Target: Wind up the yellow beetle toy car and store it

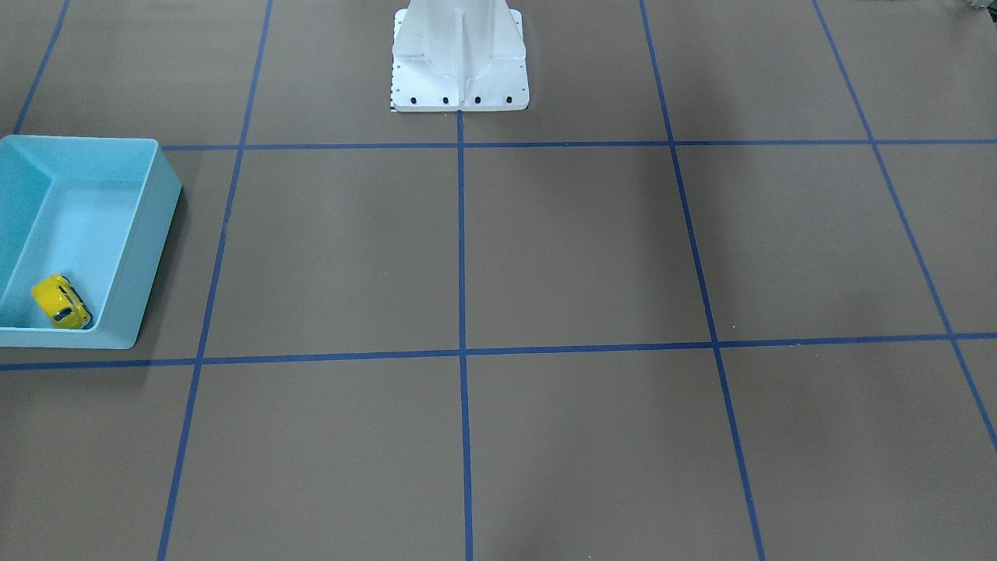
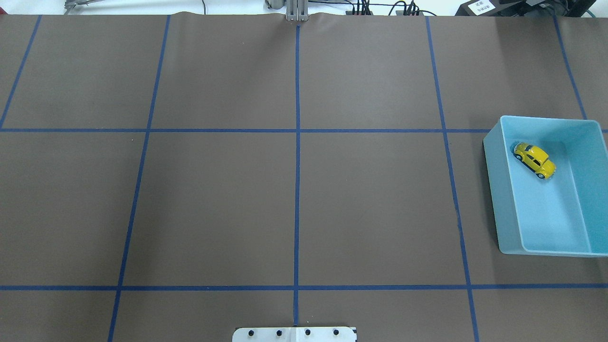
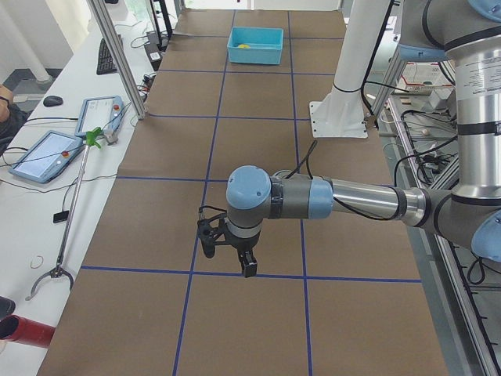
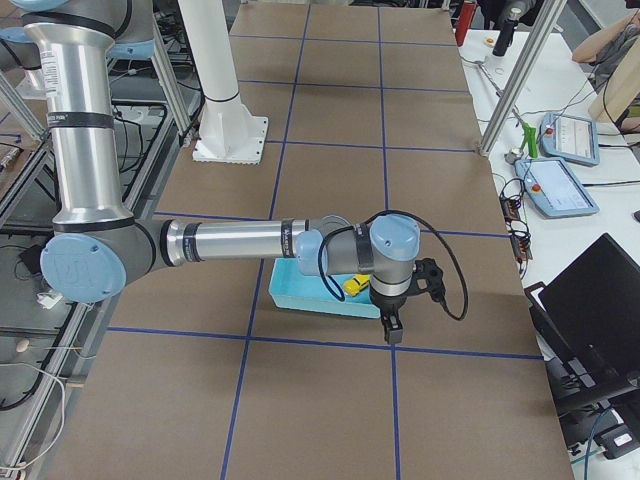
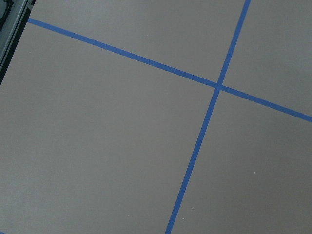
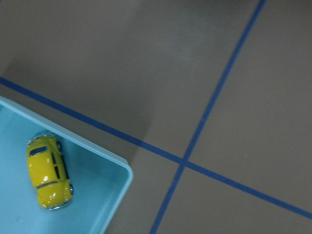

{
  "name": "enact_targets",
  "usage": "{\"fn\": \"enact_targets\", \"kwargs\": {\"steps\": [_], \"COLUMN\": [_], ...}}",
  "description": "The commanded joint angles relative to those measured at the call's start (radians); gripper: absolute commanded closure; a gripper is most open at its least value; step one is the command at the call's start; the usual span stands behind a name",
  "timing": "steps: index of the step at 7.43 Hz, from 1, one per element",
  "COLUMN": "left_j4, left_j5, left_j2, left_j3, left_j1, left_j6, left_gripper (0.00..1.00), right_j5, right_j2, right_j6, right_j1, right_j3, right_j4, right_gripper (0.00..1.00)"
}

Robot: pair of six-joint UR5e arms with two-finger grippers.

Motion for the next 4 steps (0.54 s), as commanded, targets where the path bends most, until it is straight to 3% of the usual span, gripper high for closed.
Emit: {"fn": "enact_targets", "kwargs": {"steps": [1, 4], "left_j4": [0.0, 0.0], "left_j5": [0.0, 0.0], "left_j2": [-0.004, -0.007], "left_j3": [0.002, 0.003], "left_j1": [0.001, 0.001], "left_j6": [-0.002, -0.002], "left_gripper": [0.0, 0.0], "right_j5": [0.003, 0.005], "right_j2": [-0.032, -0.052], "right_j6": [0.177, 0.166], "right_j1": [0.011, 0.011], "right_j3": [-0.005, -0.012], "right_j4": [-0.002, 0.01], "right_gripper": [0.0, 0.0]}}
